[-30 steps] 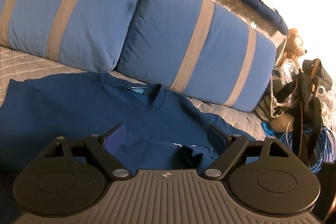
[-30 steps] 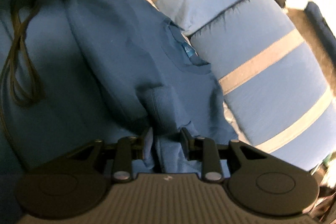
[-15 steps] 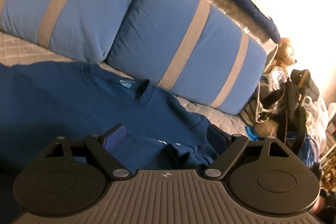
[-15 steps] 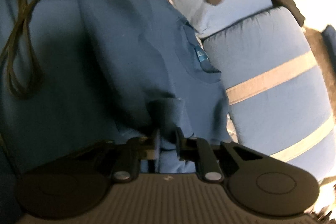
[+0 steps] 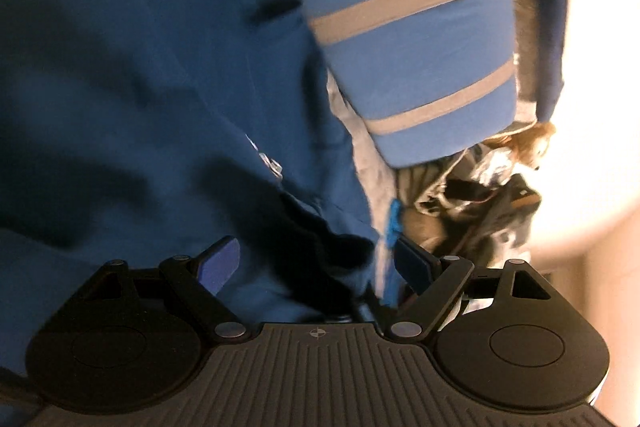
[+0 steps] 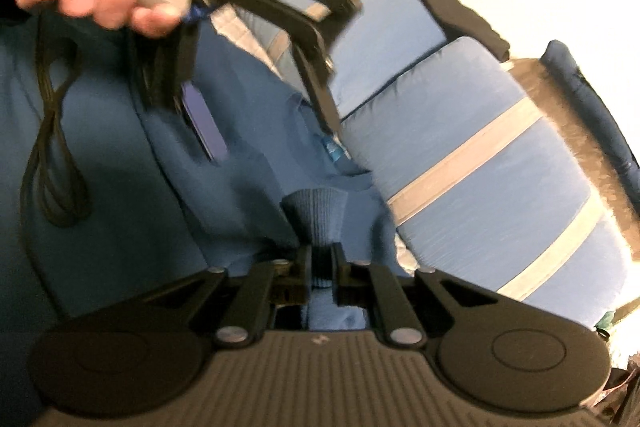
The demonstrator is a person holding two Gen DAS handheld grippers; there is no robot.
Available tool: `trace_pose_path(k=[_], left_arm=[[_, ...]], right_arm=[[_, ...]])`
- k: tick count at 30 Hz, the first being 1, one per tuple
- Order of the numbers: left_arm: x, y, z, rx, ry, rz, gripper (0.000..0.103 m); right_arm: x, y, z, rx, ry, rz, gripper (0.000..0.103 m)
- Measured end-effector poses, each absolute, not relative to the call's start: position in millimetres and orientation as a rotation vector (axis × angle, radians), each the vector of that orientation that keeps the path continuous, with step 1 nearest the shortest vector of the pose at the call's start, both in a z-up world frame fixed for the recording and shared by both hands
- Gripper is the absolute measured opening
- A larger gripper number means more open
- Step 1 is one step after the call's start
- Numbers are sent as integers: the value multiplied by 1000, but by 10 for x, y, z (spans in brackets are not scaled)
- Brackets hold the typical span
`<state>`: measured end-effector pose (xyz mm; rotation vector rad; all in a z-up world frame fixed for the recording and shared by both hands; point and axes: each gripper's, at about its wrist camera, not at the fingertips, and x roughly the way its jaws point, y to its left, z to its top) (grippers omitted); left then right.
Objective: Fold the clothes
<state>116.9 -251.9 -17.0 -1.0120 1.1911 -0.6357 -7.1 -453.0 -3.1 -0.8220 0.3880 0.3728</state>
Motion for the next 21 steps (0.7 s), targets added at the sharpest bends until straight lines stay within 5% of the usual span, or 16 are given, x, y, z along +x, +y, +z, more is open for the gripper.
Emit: trace_pose_path(k=[5, 7, 11, 14, 16, 17, 19, 21], left_arm=[[1267, -2718, -418, -1196, 1273, -627, 84], [1283, -2772, -484, -1241, 1283, -616, 72], [1304, -2855, -519, -1219, 1310, -620, 23], [1286, -2865, -403, -1155, 1277, -651, 7], [1276, -2857, -279, -1106, 1236, -676, 6], [1269, -2852, -199, -1077, 1210, -690, 5], [1252, -2850, -20, -1014, 1160, -715, 5], [1222, -2852, 169, -951, 1107, -728, 5]], right_arm=[[-127, -4548, -38, -819, 344, 369, 9], [-177, -4556, -20, -825, 322, 365, 9], [-285, -4565, 13, -849, 284, 372, 9], [-360, -4572, 34, -872, 265, 379, 9], [-378, -4595, 54, -862, 263, 376, 14], [-360, -4624, 71, -842, 272, 372, 33], [-324, -4683, 104, -802, 291, 364, 44], [-295, -4756, 112, -780, 310, 343, 66]])
